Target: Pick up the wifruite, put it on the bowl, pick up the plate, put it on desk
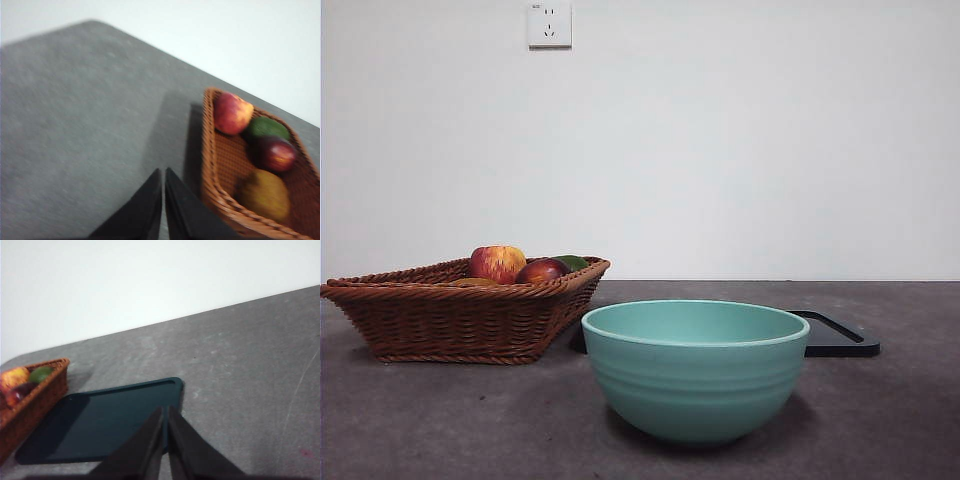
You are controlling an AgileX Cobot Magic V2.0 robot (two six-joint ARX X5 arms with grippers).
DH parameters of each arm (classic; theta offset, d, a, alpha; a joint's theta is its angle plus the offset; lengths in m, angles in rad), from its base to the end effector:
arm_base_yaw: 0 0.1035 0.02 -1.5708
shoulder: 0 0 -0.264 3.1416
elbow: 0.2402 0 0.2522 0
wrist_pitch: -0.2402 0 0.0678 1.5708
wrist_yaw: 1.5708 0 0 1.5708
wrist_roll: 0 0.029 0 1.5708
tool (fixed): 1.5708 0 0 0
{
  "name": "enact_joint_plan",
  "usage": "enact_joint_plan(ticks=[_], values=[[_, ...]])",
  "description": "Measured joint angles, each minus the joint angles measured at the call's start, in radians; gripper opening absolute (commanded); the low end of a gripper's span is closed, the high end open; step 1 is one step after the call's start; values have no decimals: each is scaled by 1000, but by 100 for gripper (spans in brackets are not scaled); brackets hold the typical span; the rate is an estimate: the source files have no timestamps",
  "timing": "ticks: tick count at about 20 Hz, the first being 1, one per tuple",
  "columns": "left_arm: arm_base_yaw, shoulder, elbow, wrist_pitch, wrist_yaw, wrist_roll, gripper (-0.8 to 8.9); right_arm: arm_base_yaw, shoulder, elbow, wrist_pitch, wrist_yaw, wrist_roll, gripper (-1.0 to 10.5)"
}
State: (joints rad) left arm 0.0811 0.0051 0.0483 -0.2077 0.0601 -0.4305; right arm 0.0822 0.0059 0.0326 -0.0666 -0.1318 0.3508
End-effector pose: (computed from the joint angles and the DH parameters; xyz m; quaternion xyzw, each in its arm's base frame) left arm 0.0934 0.0058 0.1595 -0.2185 0.0778 0.0277 0.9723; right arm 0.0951 0.0117 0.1677 0.1740 0.0383 0.1017 0.9787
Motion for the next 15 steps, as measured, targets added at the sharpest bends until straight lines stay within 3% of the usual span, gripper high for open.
enact_joint_plan(ticks=[9,15], values=[[0,10,182,-149,47,-44,10,0,21,221,-155,1,21,5],[0,76,378,-305,117,-3,10,0,114,393,-343,-24,-8,5]])
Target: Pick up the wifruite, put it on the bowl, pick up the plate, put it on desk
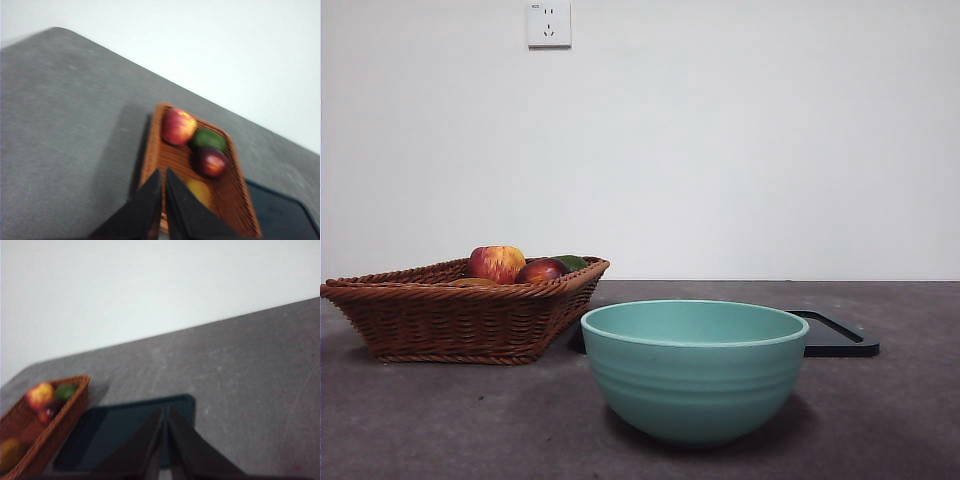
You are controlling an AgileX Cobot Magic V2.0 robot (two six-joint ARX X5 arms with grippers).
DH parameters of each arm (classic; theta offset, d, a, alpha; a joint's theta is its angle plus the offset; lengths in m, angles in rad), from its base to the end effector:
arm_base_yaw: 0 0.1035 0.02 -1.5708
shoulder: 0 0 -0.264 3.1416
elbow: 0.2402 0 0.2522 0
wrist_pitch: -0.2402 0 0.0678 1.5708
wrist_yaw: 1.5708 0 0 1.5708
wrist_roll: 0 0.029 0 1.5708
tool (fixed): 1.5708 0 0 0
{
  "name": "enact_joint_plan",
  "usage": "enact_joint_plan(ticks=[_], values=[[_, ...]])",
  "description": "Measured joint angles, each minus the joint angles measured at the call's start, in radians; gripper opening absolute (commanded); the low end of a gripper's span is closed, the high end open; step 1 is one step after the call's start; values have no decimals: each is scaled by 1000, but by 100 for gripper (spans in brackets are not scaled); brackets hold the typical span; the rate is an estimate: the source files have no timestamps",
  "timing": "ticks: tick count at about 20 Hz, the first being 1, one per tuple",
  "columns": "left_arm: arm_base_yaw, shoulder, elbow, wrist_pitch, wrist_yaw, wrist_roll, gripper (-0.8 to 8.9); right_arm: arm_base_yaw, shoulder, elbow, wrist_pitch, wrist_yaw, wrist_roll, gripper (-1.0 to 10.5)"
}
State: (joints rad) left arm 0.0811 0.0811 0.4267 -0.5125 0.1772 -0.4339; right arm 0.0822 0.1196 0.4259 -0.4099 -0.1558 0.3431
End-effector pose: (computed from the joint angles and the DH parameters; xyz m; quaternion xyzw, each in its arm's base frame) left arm 0.0622 -0.0001 0.2483 -0.2247 0.0910 -0.0289 0.9697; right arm 0.0687 0.0102 0.2561 0.1712 0.0712 0.1080 0.9767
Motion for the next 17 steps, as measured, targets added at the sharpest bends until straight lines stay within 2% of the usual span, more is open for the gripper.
enact_joint_plan(ticks=[6,11,17], values=[[0,127,202,-187,120,127,10,0,159,203,-202,-137,-95,5],[0,250,325,-330,231,251,10,0,330,378,-401,-273,-206,5],[-37,354,423,-431,300,351,10,18,471,509,-538,-383,-326,5]])
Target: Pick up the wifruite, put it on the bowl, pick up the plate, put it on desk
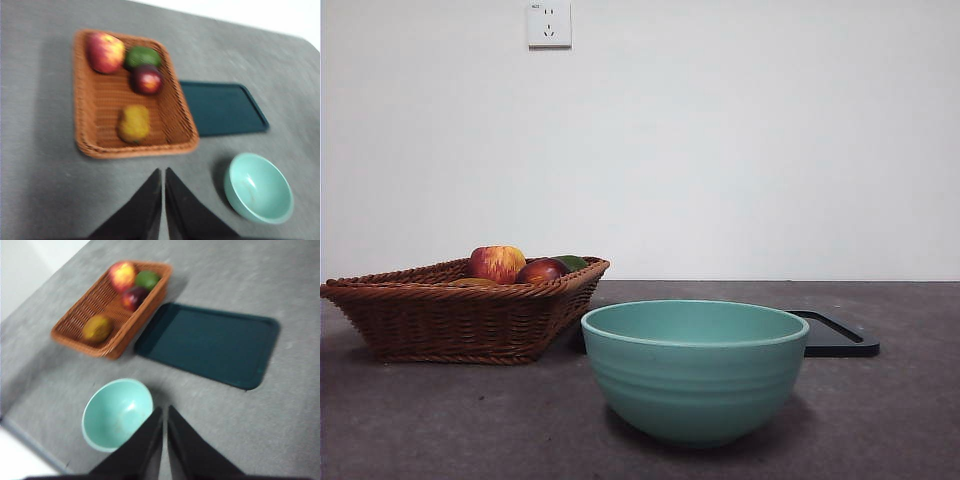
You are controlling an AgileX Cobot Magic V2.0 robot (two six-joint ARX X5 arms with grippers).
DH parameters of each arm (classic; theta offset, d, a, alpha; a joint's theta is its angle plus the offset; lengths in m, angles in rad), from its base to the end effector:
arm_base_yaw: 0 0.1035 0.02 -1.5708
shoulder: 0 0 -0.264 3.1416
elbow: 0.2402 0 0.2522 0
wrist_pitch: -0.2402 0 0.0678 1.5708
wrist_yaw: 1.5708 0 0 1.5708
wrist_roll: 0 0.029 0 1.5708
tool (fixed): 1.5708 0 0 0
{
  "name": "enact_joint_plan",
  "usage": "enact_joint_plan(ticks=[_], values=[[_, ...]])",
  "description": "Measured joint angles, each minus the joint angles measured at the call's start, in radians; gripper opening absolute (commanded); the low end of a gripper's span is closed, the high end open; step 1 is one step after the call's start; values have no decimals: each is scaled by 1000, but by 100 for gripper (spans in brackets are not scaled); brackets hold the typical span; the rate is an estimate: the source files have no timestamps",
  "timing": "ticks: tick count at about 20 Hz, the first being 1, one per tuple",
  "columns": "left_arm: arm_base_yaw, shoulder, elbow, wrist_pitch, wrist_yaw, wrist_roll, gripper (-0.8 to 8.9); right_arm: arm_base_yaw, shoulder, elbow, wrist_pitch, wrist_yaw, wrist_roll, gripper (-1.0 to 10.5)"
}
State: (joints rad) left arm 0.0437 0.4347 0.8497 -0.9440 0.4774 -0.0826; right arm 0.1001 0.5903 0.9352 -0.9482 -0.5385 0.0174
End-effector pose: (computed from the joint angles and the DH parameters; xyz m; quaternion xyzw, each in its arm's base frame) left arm 0.0618 -0.0106 0.3211 -0.1062 0.2610 -0.1971 0.9390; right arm 0.0853 0.0235 0.3371 0.0725 0.2926 0.2972 0.9060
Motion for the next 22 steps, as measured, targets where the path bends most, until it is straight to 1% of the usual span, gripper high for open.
enact_joint_plan(ticks=[5,7,9,10,11,12,13,14,15,16,22], values=[[-68,98,60,-132,44,71,10,105,95,38,-113,-11,-72,5],[-86,117,60,-154,44,89,10,146,118,38,-150,-10,-91,5],[-92,119,60,-150,45,100,10,176,133,38,-151,-10,-99,5],[-93,119,60,-146,45,101,22,185,140,38,-151,-10,-100,5],[-94,119,60,-144,45,103,74,188,146,38,-151,-11,-100,8],[-94,119,60,-145,45,103,154,189,150,38,-151,-10,-100,41],[-94,119,60,-145,45,104,257,189,153,38,-151,-10,-100,144],[-94,119,60,-144,45,104,351,189,155,38,-151,-10,-99,293],[-94,119,60,-144,44,104,419,189,155,38,-149,-10,-99,430],[-94,119,60,-144,44,105,440,189,154,38,-147,-10,-98,463],[-94,123,60,-134,42,111,437,189,154,38,-145,-10,-96,462]])
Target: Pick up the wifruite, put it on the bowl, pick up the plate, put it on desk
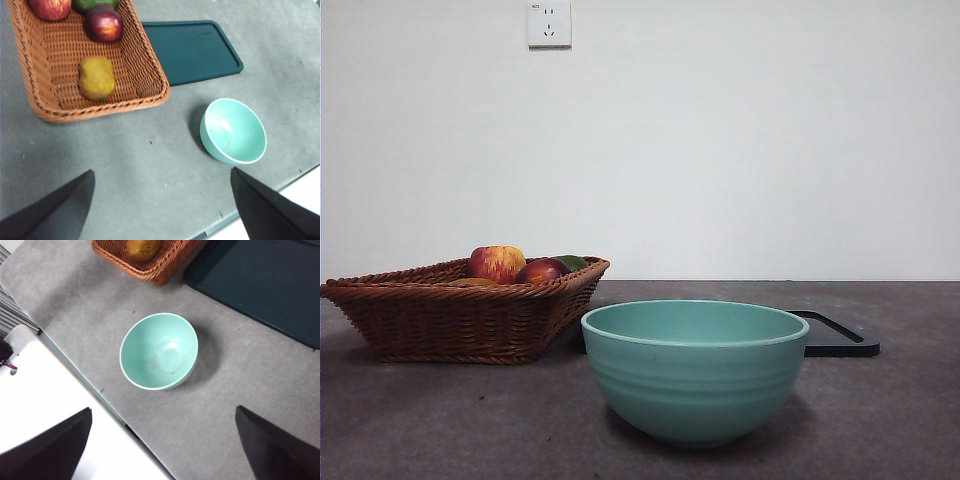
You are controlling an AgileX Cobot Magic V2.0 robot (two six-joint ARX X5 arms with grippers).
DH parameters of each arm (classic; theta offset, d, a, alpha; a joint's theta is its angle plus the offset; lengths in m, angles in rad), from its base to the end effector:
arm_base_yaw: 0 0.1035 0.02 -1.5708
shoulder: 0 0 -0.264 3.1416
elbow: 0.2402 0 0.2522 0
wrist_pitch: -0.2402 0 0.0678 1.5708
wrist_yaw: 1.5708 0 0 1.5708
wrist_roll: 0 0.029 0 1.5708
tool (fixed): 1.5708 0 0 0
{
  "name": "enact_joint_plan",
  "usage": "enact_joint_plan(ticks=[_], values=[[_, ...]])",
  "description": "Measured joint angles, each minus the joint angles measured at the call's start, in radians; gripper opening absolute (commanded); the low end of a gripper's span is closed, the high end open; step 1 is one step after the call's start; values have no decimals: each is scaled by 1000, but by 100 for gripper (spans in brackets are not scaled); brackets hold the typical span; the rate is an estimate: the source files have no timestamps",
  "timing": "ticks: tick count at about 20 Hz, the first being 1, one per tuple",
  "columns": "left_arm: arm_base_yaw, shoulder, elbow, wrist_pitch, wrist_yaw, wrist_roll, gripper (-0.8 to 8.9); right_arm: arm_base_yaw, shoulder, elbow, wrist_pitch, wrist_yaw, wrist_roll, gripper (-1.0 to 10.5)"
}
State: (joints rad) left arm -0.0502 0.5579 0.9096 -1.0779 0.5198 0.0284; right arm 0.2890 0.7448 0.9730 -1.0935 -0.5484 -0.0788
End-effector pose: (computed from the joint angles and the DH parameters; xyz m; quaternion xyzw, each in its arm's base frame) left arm 0.0740 -0.0181 0.3222 -0.0699 0.3417 -0.2677 0.8982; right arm 0.1020 0.0461 0.3258 0.0215 0.4009 0.3852 0.8309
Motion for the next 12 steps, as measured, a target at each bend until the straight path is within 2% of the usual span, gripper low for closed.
enact_joint_plan(ticks=[7,12], values=[[-28,190,25,171,-2,-37,434,0,0,0,2,0,0,462],[-124,425,98,263,-115,-45,433,0,0,0,10,0,0,462]])
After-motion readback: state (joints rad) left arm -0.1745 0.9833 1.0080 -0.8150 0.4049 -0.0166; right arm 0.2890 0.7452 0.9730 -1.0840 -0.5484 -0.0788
